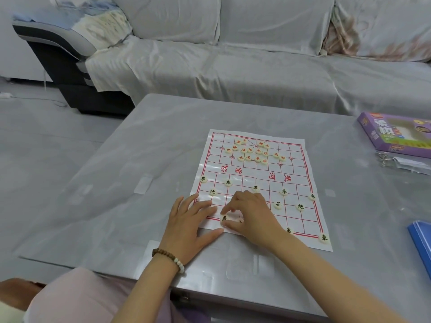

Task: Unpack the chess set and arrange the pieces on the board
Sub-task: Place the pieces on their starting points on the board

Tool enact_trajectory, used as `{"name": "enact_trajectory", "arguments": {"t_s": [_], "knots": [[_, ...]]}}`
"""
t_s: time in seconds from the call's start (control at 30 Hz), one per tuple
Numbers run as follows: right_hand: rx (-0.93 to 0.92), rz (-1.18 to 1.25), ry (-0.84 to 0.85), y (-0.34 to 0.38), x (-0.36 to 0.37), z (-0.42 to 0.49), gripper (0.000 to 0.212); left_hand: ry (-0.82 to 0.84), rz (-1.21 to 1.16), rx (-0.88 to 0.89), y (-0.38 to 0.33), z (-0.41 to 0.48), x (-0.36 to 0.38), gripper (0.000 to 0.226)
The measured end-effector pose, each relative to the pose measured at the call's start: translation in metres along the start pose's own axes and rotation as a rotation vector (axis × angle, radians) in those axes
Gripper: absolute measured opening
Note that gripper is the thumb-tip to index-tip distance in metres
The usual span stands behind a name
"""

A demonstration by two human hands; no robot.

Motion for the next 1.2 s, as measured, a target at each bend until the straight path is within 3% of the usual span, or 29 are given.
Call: {"name": "enact_trajectory", "arguments": {"t_s": [0.3, 0.47, 0.63, 0.83, 1.0, 1.2], "knots": [[-0.010, 0.043, -0.021, -0.005, -0.004, 0.000, 0.022, 0.029, -0.011, -0.013, 0.002, 0.000, 0.001, 0.071], [0.122, 0.012, -0.052, -0.044, -0.035, -0.004, 0.022, 0.038, -0.024, -0.020, -0.002, 0.003, 0.000, 0.077], [0.192, -0.083, 0.039, -0.063, -0.032, -0.003, 0.031, 0.037, -0.034, -0.001, -0.017, 0.011, 0.001, 0.081], [0.158, -0.098, 0.034, -0.062, -0.029, -0.003, 0.026, 0.062, -0.090, 0.014, -0.048, 0.024, 0.005, 0.069], [0.229, 0.110, -0.107, -0.091, -0.067, -0.038, 0.023, 0.121, -0.099, 0.052, -0.082, 0.033, 0.018, 0.050], [0.266, 0.130, -0.177, -0.128, -0.081, -0.096, 0.023, 0.188, -0.093, 0.103, -0.119, 0.042, 0.042, 0.045]]}}
Point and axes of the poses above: each hand's wrist, its own z-axis towards the middle knuckle, its own x-axis out of the palm, y = z × x, the point moved 8 cm from there along z, towards the middle knuckle
